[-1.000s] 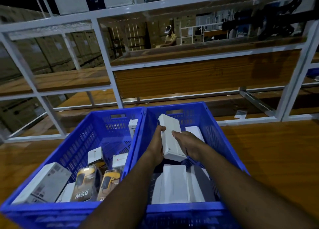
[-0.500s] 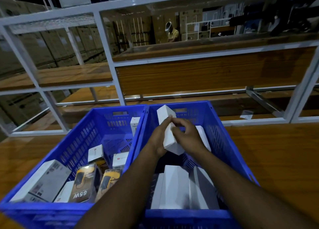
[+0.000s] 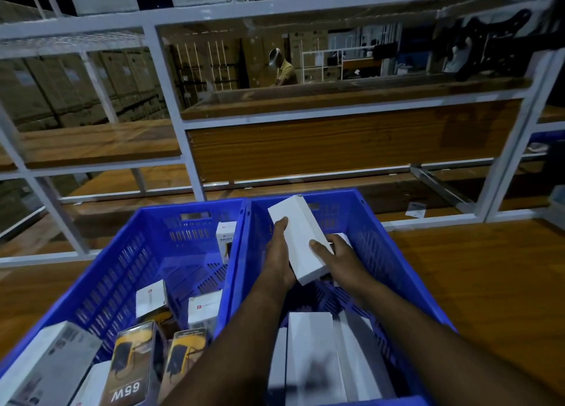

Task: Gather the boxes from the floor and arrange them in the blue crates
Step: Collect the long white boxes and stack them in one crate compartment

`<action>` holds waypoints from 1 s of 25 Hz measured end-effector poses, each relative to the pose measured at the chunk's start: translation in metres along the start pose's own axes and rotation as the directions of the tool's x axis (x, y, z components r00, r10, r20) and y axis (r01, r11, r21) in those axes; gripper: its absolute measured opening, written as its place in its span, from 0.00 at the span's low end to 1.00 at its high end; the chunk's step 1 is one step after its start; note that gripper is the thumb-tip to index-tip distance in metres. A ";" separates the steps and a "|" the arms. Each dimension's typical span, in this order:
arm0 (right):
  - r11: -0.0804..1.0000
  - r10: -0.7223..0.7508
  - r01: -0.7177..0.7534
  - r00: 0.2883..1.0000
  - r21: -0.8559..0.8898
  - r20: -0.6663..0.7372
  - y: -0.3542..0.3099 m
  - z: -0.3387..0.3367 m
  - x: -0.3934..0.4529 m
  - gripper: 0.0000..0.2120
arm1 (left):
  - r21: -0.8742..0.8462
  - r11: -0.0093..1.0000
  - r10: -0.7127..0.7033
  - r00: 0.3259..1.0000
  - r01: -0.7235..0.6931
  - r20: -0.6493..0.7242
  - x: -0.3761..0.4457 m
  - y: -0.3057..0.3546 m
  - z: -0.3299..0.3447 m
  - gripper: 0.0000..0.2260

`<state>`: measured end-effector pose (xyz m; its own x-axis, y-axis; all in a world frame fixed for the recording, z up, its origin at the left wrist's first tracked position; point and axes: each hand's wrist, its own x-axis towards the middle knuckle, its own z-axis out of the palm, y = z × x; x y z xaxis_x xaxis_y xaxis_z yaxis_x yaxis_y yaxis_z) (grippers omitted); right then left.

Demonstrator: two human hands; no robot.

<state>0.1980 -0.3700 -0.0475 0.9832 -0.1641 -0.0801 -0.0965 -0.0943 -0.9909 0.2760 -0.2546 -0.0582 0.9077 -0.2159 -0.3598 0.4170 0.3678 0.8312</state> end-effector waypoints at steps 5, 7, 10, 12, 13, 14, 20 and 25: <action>0.972 -0.155 0.135 0.984 -0.191 -0.089 0.006 -0.003 0.008 0.32 | 0.180 0.983 0.015 0.998 -0.027 0.067 -0.001 -0.007 0.009 0.18; 0.965 -0.199 0.168 0.970 -0.203 -0.142 0.005 -0.005 0.009 0.34 | 0.242 0.970 0.005 0.995 -0.030 0.104 -0.003 -0.007 0.014 0.17; 0.962 -0.227 0.193 0.958 -0.195 -0.174 0.004 -0.008 0.008 0.35 | 0.248 0.968 -0.014 0.989 -0.023 0.147 -0.007 -0.007 0.015 0.17; 0.959 -0.218 0.184 0.965 -0.217 -0.145 0.003 -0.008 0.008 0.33 | 0.240 0.971 -0.024 0.991 -0.009 0.134 -0.008 -0.008 0.014 0.18; 0.958 -0.210 0.178 0.969 -0.224 -0.131 0.001 -0.008 0.007 0.31 | 0.228 0.974 -0.036 0.991 0.005 0.131 -0.009 -0.008 0.015 0.19; 0.961 -0.199 0.169 0.972 -0.219 -0.123 0.000 -0.008 0.007 0.30 | 0.222 0.975 -0.042 0.991 0.014 0.124 -0.010 -0.008 0.015 0.19; 0.997 0.064 -0.065 0.998 -0.036 -0.024 -0.004 -0.012 0.004 0.20 | 0.080 0.996 0.031 0.999 -0.032 0.010 0.002 -0.001 0.008 0.23; 0.983 0.123 -0.103 0.984 0.151 -0.131 0.003 -0.014 0.017 0.22 | 0.327 0.944 -0.063 0.997 0.042 0.053 -0.009 -0.001 0.009 0.17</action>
<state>0.2119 -0.3872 -0.0506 0.9349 -0.3018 -0.1866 -0.1727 0.0725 -0.9823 0.2670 -0.2610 -0.0519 0.8758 -0.2862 -0.3887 0.4169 0.0425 0.9080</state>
